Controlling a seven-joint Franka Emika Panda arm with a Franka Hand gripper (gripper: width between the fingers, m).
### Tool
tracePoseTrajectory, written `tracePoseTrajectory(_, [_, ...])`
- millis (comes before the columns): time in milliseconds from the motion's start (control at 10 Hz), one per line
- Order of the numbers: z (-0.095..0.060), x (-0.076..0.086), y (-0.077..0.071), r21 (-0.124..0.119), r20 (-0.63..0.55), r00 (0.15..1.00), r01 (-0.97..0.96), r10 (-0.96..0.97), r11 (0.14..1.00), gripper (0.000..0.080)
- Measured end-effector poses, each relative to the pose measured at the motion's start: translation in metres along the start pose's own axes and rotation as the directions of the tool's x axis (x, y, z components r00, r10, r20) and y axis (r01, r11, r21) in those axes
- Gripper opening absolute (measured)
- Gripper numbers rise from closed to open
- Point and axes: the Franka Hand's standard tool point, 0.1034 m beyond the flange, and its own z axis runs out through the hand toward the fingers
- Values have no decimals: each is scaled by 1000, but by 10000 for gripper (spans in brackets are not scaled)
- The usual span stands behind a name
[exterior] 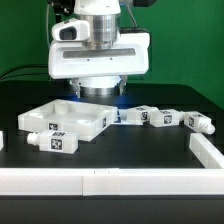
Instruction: Assemble one leg
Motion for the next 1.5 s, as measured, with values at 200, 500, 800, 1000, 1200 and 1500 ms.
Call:
tracePoseTrajectory(200, [-2, -8, 46, 2, -6, 996, -88, 88, 996, 649])
tracePoseTrajectory(500, [16, -37, 109, 25, 2, 988, -154, 154, 988, 649])
tracePoseTrajectory(800, [14, -33, 102, 24, -1, 990, -138, 138, 990, 649])
tracePoseTrajectory(1000, [26, -37, 107, 8, -18, 978, -210, 210, 978, 649])
tracePoseTrajectory(1200, [39, -42, 114, 22, 8, 956, -292, 292, 956, 649])
tracePoseTrajectory(1500, [58, -52, 112, 10, 7, 941, -339, 339, 941, 649])
